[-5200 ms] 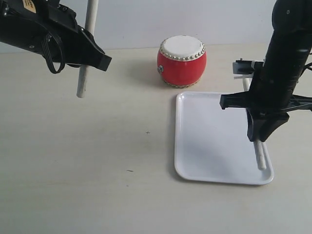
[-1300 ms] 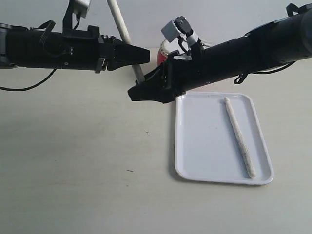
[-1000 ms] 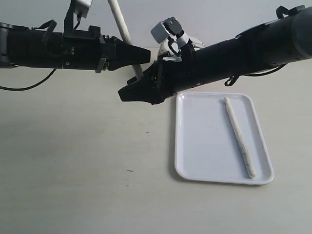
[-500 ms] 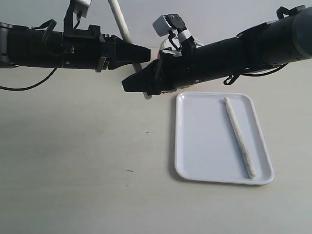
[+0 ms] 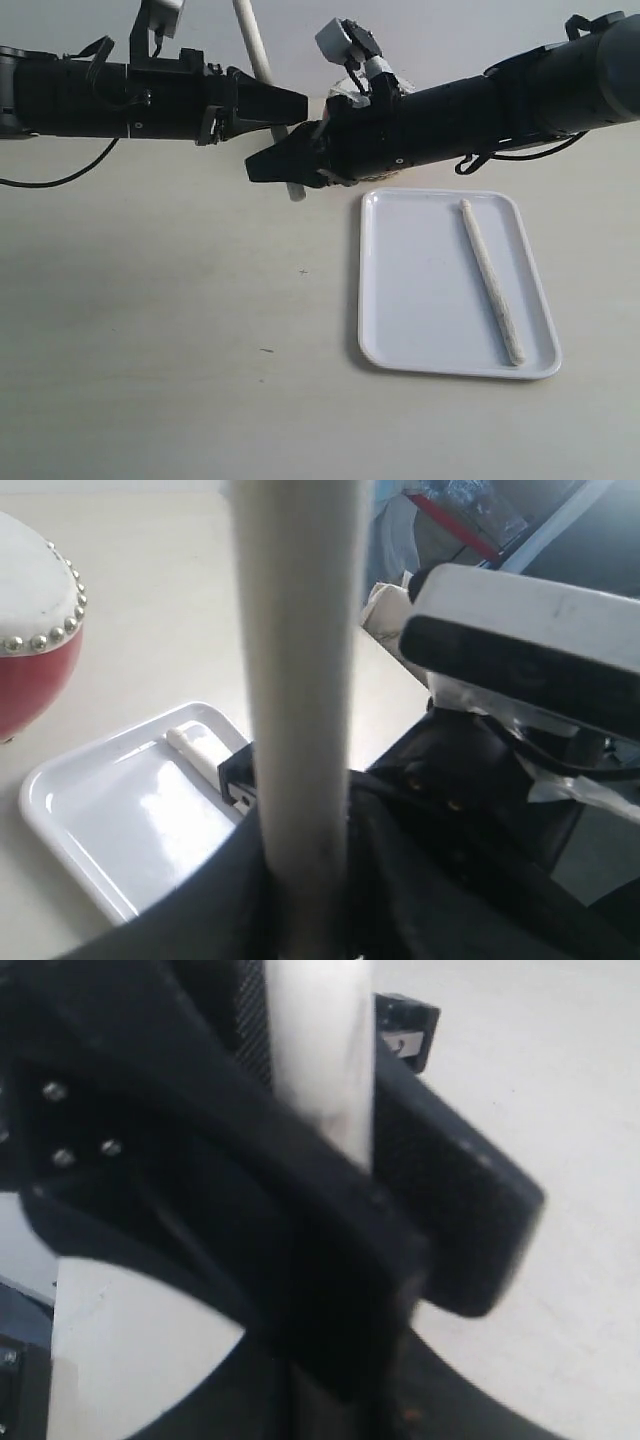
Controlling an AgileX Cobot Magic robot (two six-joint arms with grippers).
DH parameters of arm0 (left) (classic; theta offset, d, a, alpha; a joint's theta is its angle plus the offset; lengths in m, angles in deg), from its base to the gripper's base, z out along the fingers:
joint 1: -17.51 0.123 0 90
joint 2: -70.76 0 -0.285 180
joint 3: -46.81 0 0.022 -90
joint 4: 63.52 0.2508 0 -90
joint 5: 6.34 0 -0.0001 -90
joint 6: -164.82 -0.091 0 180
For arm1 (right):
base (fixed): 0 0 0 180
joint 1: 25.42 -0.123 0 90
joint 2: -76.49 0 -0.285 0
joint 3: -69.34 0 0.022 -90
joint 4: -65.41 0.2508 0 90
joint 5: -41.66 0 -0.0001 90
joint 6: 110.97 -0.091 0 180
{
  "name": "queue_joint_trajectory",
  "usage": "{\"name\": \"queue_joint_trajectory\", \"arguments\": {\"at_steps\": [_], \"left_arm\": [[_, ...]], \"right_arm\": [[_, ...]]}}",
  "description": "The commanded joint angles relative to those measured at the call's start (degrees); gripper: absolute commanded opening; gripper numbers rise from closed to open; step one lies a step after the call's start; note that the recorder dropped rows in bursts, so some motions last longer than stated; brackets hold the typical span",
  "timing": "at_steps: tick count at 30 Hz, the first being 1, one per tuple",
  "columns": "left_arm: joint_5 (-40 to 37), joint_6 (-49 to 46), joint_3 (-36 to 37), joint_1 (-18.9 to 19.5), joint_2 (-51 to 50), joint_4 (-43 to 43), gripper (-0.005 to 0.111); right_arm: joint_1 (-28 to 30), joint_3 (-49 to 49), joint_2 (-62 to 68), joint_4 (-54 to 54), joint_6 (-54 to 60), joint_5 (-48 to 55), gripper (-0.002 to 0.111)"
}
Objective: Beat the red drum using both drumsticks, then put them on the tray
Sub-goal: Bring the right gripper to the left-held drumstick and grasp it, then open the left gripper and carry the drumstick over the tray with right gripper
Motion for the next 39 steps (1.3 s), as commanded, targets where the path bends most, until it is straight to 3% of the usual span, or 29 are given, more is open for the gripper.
{"name": "queue_joint_trajectory", "arguments": {"at_steps": [1,4,9,11,13,14,16,18,20,25,29,33,39], "left_arm": [[-0.19,0.25,-0.24,-0.24,0.0,-0.64,0.068],[0.12,0.12,-0.24,-0.11,0.0,-0.64,0.093],[0.12,0.12,-0.24,1.38,0.82,-0.63,0.094],[0.12,0.12,-0.24,3.5,1.98,1.02,0.086],[0.12,0.12,-0.24,5.6,3.24,2.83,0.059],[-0.21,0.25,-0.24,6.62,3.99,4.01,0.034],[-2.36,0.77,-0.24,7.55,4.36,5.41,0.002],[-5.83,1.36,-0.12,7.8,4.46,5.7,0.002],[-3.29,1.08,0.77,7.8,5.95,6.46,0.0],[19.3,1.33,7.74,7.8,16.89,7.17,0.0],[26.87,1.33,11.23,7.8,24.04,7.06,0.0],[25.41,1.33,13.41,7.8,30.54,7.21,0.0],[24.31,1.33,15.76,7.68,39.15,7.46,0.0]], "right_arm": [[0.03,0.15,0.05,1.93,-3.91,-2.49,0.0],[0.03,0.15,0.05,1.87,-7.11,-3.26,0.0],[0.72,0.15,-1.68,-1.65,-16.52,-9.75,0.0],[1.38,0.15,-4.29,-11.32,-28.13,-18.7,0.0],[2.04,0.15,-7.06,-23.35,-42.8,-22.57,0.0],[2.19,0.15,-9.13,-31.65,-50.81,-22.89,0.0],[2.06,0.15,-11.6,-40.21,-60.8,-21.62,0.0],[2.05,0.15,-13.54,-44.45,-66.12,-16.37,0.0],[2.05,0.15,-15.19,-48.21,-70.07,-11.99,0.0],[2.05,0.15,-17.4,-56.51,-78.99,-4.39,0.0],[2.05,0.15,-18.49,-62.95,-84.62,-1.41,0.0],[2.05,0.38,-19.86,-69.06,-89.93,1.76,0.0],[2.05,7.12,-24.5,-69.81,-89.31,1.08,0.0]]}}
